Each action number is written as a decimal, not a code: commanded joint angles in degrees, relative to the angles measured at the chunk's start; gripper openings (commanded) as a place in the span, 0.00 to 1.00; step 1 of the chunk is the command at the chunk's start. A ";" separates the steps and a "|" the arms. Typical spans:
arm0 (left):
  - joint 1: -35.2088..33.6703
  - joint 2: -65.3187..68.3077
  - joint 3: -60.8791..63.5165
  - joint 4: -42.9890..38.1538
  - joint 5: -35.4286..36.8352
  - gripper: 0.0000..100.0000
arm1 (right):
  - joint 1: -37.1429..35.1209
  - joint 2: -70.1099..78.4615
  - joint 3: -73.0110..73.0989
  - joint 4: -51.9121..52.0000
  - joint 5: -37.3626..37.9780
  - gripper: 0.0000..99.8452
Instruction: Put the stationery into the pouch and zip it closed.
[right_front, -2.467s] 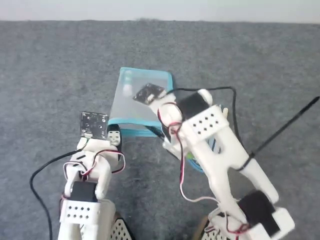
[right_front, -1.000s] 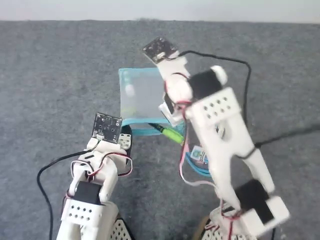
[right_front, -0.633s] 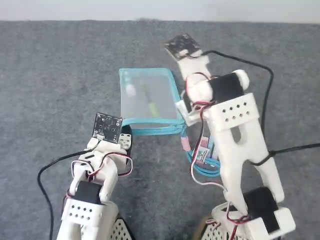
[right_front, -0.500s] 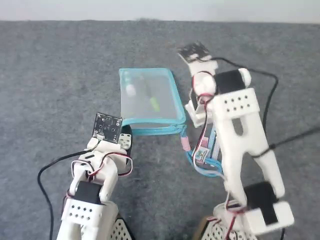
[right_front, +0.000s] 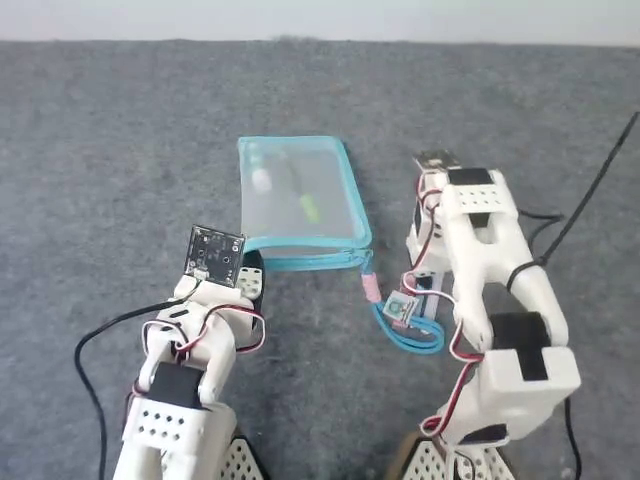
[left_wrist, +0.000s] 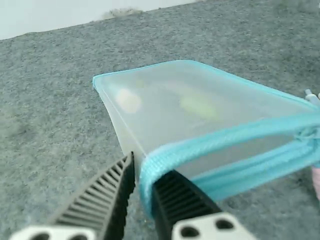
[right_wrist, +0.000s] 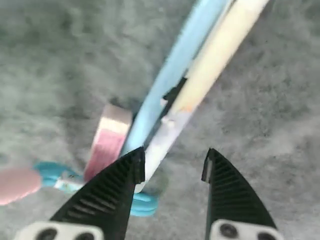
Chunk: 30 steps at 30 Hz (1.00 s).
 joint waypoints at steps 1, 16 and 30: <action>-0.09 -0.88 -0.66 -0.26 -0.79 0.01 | 1.45 -0.48 1.41 -3.03 -0.70 0.18; -0.09 -0.88 -0.66 -0.09 -0.79 0.01 | 1.54 -0.22 8.97 -7.16 -0.70 0.18; 0.00 -0.88 -0.66 -0.18 -0.79 0.01 | 6.37 -9.36 7.65 -2.68 5.89 0.01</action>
